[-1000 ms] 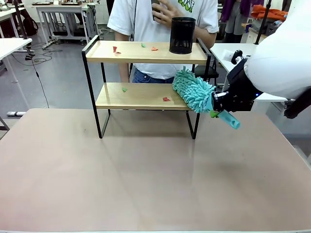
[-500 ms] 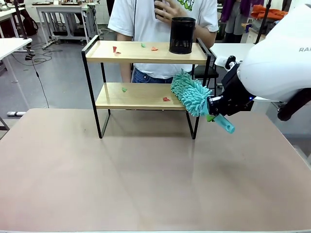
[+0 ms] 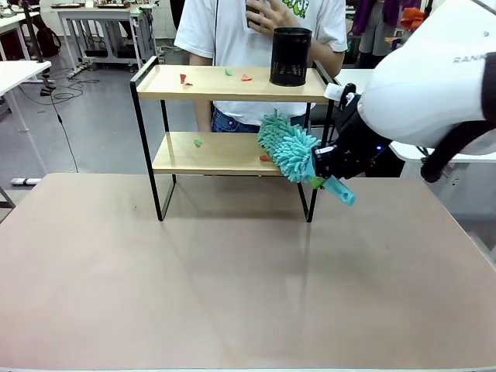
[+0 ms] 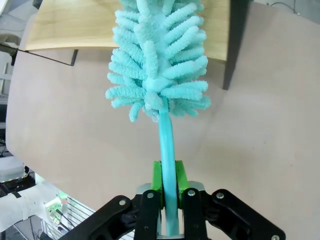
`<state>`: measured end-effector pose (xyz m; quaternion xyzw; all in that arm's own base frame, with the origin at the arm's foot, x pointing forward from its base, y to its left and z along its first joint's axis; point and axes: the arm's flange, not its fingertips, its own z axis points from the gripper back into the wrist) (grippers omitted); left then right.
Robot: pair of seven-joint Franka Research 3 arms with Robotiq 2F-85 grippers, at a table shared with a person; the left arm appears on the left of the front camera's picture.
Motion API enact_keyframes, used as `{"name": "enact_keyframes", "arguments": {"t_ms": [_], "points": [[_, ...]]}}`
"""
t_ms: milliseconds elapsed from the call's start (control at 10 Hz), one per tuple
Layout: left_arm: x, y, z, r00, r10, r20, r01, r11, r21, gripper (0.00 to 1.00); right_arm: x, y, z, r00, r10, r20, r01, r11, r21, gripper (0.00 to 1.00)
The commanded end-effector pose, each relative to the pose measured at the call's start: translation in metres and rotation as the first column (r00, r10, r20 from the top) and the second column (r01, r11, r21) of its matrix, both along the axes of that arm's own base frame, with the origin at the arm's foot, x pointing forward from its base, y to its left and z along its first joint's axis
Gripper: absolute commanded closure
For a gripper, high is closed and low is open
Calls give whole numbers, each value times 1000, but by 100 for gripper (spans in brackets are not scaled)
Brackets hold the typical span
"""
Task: Clean the shelf.
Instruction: Clean the specific tier of the Shelf with the Duster once objects are removed.
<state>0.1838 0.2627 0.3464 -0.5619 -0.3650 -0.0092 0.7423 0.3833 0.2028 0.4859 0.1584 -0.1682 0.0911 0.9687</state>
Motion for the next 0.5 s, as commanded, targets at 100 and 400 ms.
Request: {"name": "enact_keyframes", "arguments": {"t_ms": [100,400], "points": [[1,-1,1,999,3,36,-3,1000,-4,0,21,43,-6,998,16,-55,-17,1000,-7,88],[1,-1,1,999,3,36,-3,1000,-4,0,36,92,-13,994,81,-71,-84,996,-41,88]]}}
